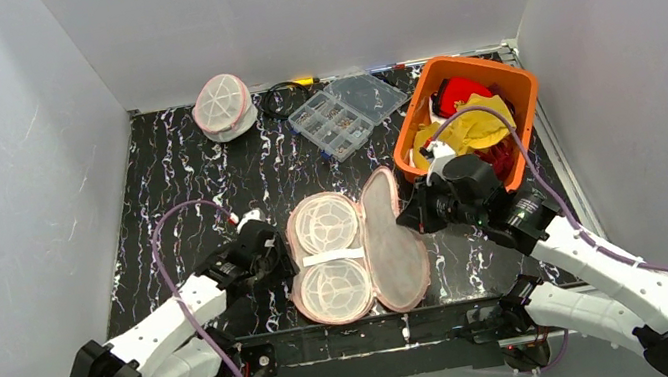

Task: Unzip the laundry bag and remove the bra
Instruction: Close the laundry bag at the center of the board.

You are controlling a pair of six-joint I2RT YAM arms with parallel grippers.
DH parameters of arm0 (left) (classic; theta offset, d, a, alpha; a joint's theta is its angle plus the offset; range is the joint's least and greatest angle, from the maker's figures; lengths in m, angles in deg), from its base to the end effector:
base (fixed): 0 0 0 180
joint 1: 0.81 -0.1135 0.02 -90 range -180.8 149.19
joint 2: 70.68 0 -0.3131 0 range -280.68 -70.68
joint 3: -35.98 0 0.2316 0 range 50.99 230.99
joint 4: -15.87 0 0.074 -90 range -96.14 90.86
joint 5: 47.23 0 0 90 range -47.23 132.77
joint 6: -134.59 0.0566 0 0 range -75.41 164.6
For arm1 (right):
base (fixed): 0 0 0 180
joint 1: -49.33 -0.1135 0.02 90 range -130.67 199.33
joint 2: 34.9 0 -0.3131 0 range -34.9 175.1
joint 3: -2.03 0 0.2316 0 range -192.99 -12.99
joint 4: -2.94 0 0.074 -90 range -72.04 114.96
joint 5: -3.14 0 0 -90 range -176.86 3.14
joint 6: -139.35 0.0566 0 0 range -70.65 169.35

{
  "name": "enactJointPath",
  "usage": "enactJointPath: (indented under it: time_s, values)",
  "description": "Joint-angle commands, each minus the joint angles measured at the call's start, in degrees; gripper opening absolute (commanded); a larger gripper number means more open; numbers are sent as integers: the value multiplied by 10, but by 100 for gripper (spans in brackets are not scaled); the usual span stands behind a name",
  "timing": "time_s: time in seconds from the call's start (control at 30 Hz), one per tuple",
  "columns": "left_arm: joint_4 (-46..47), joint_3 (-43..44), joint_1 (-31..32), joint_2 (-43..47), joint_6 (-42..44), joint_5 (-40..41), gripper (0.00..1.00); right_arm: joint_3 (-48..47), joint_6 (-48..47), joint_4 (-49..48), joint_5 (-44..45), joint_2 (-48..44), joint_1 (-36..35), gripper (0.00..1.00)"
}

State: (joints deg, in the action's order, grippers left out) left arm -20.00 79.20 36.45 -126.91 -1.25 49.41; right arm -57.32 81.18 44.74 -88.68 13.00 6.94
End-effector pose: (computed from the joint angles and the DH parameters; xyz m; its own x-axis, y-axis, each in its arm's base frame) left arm 0.1291 -0.0900 0.2235 -0.8057 -0.2824 -0.5206 -0.0533 0.9100 -0.4111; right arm 0.1094 0.1023 0.3258 -0.6831 0.0902 -0.7247 -0.3929 0.7911 0.4688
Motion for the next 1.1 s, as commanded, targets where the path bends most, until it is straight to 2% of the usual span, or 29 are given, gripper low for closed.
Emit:
enactJointPath:
  time_s: [0.0, 0.27, 0.53, 0.77, 1.07]
  values:
    - [29, -16, 2, -33, -7, -25, 46, 28, 34, -75, -67, 1, 1, 1]
    - [92, -32, 12, -68, -29, -57, 39, 36, 45, -103, -78, -14, 1, 1]
    - [136, -37, 64, -74, -64, -53, 35, 18, 54, -113, -80, -8, 1, 1]
    - [137, -27, 86, -95, -71, -41, 33, 7, 59, -146, -109, 29, 2, 1]
    - [107, -29, 86, -53, -69, -34, 33, -9, 61, -193, -138, 70, -9, 1]
